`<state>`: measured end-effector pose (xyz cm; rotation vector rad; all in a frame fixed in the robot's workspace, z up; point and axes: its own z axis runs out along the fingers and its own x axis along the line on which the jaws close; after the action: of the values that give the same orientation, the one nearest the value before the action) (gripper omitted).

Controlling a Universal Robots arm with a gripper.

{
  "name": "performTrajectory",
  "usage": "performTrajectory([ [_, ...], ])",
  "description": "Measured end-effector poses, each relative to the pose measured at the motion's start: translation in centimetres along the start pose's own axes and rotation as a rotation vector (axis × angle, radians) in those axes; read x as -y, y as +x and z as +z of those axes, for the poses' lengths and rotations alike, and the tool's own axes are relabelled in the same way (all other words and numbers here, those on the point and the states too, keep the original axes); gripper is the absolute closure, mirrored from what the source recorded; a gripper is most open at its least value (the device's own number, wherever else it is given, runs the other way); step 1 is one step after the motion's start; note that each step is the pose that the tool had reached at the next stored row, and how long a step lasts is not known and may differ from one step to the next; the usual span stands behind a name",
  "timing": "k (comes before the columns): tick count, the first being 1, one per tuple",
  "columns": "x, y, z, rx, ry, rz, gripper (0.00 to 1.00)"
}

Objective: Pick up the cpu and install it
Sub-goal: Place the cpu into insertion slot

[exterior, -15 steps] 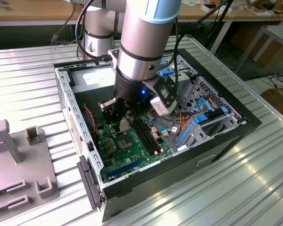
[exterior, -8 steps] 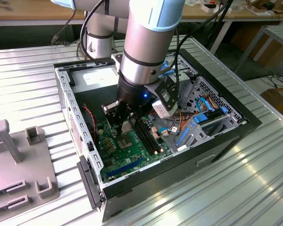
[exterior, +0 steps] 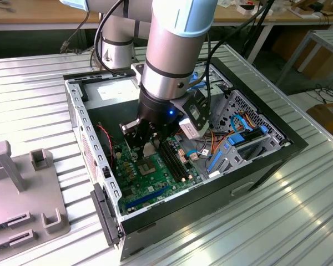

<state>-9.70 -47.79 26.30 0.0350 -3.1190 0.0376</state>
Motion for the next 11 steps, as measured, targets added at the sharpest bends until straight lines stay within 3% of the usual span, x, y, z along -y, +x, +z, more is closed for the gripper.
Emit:
performTrajectory([
  [11, 0.0, 0.0, 0.0, -0.0001, 0.0075, 0.0, 0.53],
])
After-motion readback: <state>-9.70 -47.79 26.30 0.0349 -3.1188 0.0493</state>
